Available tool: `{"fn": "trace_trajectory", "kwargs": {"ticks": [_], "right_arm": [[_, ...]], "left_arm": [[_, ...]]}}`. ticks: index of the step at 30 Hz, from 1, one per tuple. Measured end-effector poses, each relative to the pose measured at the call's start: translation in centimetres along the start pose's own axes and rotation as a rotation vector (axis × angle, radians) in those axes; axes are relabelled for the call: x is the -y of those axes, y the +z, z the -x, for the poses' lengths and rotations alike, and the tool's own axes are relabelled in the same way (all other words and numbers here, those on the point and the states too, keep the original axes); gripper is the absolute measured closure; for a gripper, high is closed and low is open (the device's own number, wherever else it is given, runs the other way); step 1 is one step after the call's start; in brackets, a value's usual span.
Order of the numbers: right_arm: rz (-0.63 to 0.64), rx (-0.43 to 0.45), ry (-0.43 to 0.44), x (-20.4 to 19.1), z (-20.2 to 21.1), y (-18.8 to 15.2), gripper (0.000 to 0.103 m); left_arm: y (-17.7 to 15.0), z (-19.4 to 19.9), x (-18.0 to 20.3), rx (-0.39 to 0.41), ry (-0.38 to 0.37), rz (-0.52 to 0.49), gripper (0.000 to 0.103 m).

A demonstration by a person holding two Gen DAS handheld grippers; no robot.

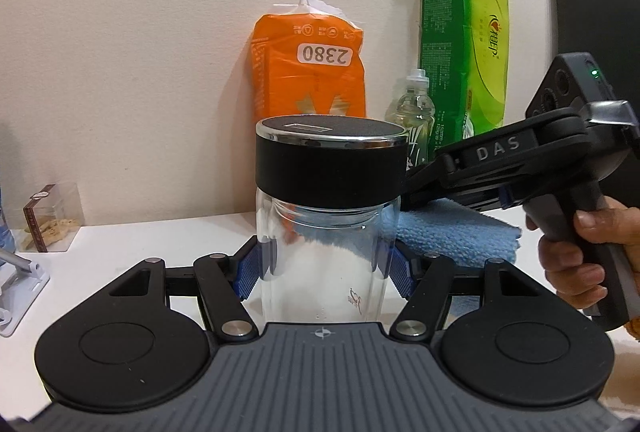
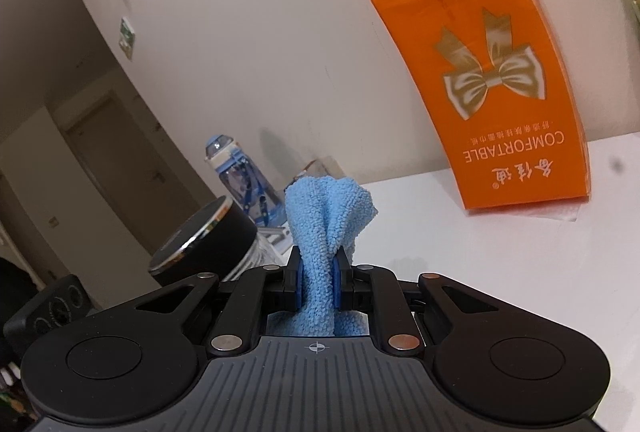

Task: Clean container
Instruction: 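Lift the cloth with the right gripper and bring it to the bottle, then wipe the cloth around the bottle's side with the right gripper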

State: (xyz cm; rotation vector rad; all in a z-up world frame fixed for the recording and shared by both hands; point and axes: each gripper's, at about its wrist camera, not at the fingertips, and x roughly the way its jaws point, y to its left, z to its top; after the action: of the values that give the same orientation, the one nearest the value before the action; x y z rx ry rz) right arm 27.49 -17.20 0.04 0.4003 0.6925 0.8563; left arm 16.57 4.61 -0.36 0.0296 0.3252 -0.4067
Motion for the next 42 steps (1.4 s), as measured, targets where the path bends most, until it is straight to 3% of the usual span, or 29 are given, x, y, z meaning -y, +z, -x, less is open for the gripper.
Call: {"fn": "trace_trajectory", "kwargs": {"ticks": [8,23,42], "right_arm": [[0.005,-0.021,-0.003,0.6,-0.6,0.0,0.091],[0.065,0.028,0.062,-1.1,0.4,1.7,0.090],[0.083,-0.052,0.066,0.3,-1.1,1.2,0.089]], "left_arm": [[0.0,0.0,-0.1,-0.002,-0.011,-0.003,0.024],[-0.6,0.8,-0.8,-0.004,-0.023,-0.002,0.024],[-0.7,1.0,-1.5,-0.007,-0.036,-0.006,0.024]]}}
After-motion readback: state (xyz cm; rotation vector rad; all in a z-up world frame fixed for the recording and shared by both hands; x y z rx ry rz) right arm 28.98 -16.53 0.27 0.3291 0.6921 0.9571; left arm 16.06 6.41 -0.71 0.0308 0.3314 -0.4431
